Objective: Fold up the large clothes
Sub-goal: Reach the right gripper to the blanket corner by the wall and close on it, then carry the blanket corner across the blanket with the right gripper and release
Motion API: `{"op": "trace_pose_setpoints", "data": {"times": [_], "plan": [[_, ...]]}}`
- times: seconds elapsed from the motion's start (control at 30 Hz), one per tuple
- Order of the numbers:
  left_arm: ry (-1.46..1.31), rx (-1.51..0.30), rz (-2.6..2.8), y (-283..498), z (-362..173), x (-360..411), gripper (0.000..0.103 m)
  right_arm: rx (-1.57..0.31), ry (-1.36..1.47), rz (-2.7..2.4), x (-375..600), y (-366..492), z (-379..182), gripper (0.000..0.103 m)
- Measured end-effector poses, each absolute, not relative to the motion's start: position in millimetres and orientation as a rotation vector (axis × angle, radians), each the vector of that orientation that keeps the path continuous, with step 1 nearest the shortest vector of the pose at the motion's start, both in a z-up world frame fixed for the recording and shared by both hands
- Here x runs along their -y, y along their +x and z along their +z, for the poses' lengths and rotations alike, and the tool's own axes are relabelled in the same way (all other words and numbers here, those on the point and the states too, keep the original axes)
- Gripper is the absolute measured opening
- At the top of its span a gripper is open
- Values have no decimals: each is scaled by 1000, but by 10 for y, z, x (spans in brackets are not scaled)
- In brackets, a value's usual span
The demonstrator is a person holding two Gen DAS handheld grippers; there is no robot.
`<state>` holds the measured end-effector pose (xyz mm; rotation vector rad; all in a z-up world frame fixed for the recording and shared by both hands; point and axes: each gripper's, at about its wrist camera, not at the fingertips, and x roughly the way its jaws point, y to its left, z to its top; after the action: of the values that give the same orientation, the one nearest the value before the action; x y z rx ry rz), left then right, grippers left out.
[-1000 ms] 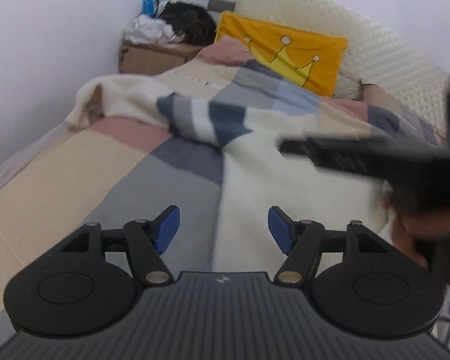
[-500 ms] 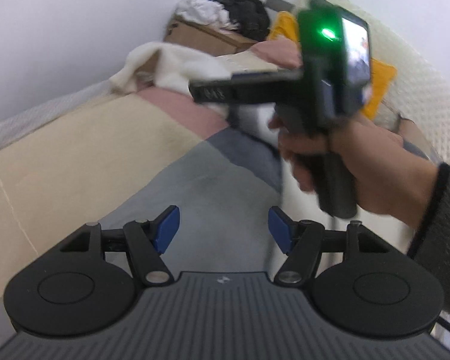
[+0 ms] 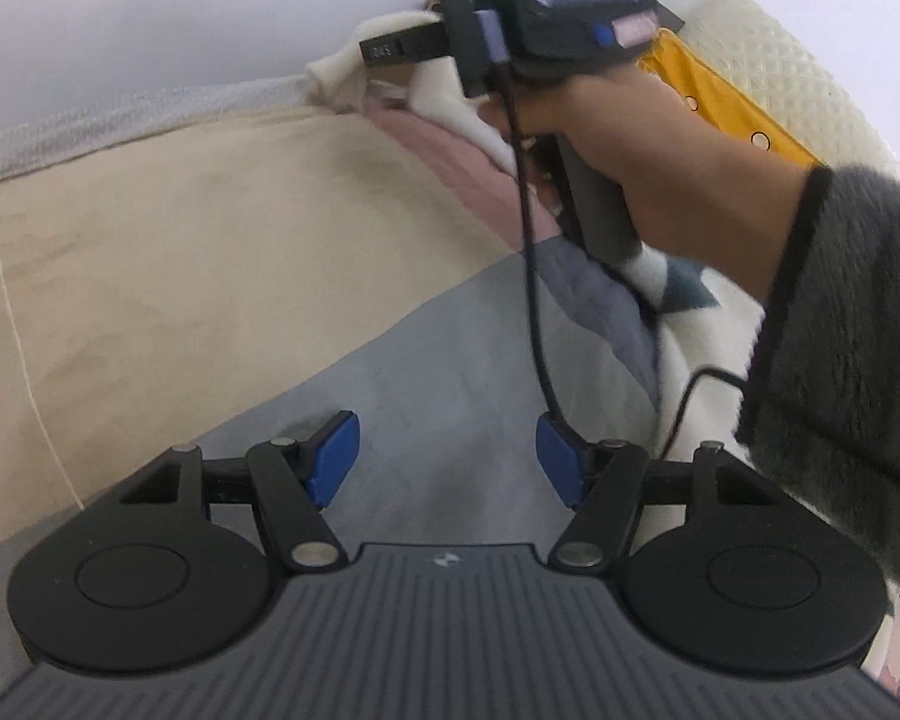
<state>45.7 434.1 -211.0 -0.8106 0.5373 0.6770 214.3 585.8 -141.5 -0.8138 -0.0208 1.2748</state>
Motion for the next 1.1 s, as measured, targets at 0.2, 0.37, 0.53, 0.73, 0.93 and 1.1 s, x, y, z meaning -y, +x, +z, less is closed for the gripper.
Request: {"op": "trace_pose_setpoints", "data": {"times": [0.2, 0.37, 0.53, 0.73, 0.93, 1.1], "plan": [[-840, -523, 678, 461, -2145, -4374, 70, 75, -967, 1212, -6134, 2072, -1528, 63], [-861, -512, 679, 427, -2137, -4388, 70, -2, -1070, 1206, -6325, 2078, -1542, 62], [-851, -516, 686, 447, -2171, -4368, 70, 22, -1049, 1217, -6358, 2037, -1502, 20], [-838, -504, 715, 505, -2194, -4376, 70, 37, -907, 1174, -6225, 2136, -1203, 10], [-847, -478, 721, 489, -2158, -4380, 70, 34, -643, 1058, -5671, 2262, -629, 9], [-846, -444, 728, 425, -2081, -4352, 70, 27, -485, 908, -4991, 2412, -212, 9]]}}
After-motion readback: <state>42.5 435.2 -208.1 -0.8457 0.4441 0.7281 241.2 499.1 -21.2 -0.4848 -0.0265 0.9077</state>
